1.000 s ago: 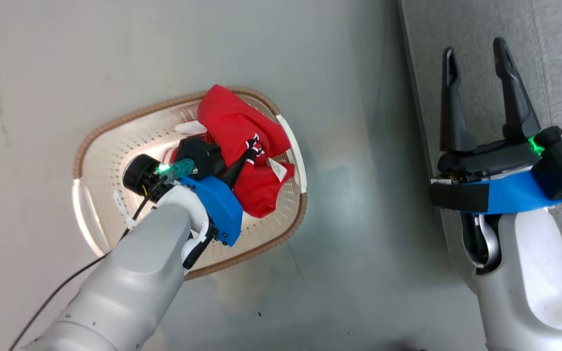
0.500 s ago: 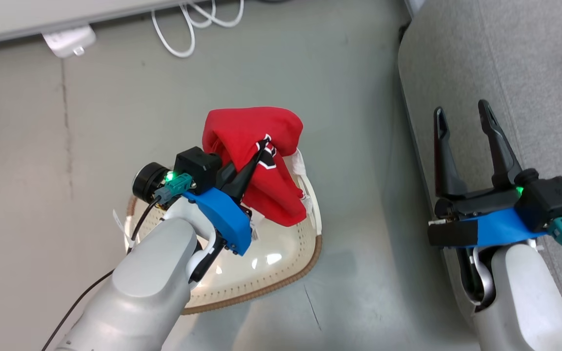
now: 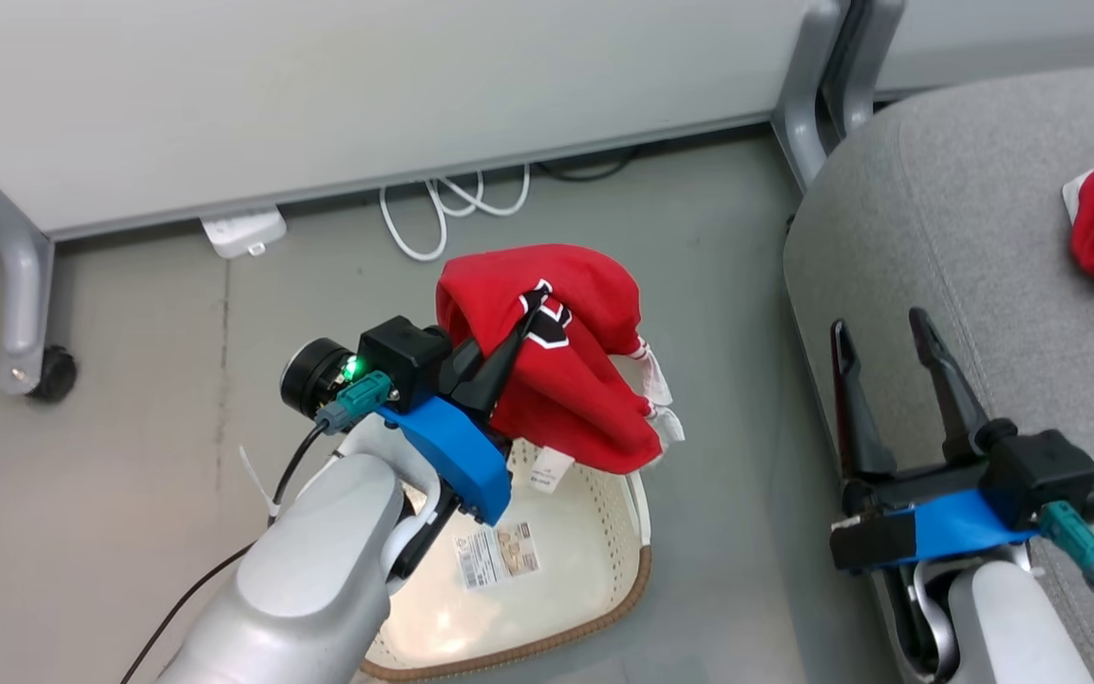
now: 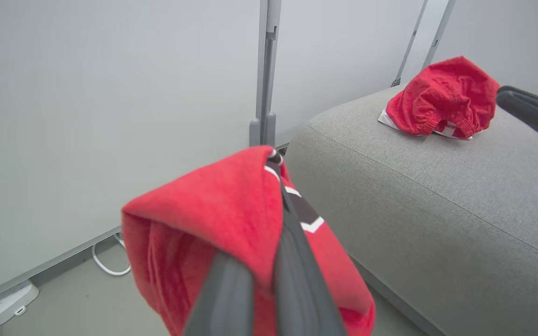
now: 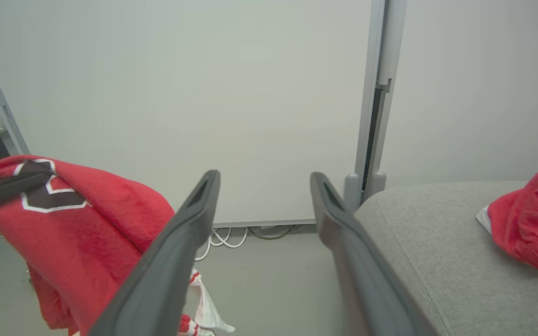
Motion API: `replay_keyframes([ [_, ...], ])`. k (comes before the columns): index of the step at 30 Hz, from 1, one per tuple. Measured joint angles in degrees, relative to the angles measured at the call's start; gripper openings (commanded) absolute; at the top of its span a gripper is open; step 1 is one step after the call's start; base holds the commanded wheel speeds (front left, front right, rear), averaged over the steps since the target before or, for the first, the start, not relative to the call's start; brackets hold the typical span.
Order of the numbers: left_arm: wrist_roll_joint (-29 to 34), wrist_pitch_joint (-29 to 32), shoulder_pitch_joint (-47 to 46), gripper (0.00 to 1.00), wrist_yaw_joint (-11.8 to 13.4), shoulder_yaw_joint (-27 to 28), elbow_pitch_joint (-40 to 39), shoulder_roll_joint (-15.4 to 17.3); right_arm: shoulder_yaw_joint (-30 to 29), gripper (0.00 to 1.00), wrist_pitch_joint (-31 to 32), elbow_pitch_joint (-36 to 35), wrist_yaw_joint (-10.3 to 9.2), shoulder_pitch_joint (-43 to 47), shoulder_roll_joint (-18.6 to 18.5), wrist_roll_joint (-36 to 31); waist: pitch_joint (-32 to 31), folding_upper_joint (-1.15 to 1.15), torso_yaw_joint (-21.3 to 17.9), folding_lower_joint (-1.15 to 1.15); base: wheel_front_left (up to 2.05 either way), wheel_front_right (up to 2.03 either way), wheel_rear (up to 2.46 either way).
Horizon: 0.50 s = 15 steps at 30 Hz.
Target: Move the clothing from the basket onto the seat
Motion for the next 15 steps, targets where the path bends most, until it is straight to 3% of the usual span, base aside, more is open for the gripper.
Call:
replay_keyframes([
  [15,0.2,0.0,0.2,0.00,0.0,-1.7,-0.9,-1.4,3.5,1.00,0.0,0.5,0.00,7.2,-0.8,0.4,-9.3,0.00,2.1,0.00,0.00,0.00,0.00],
])
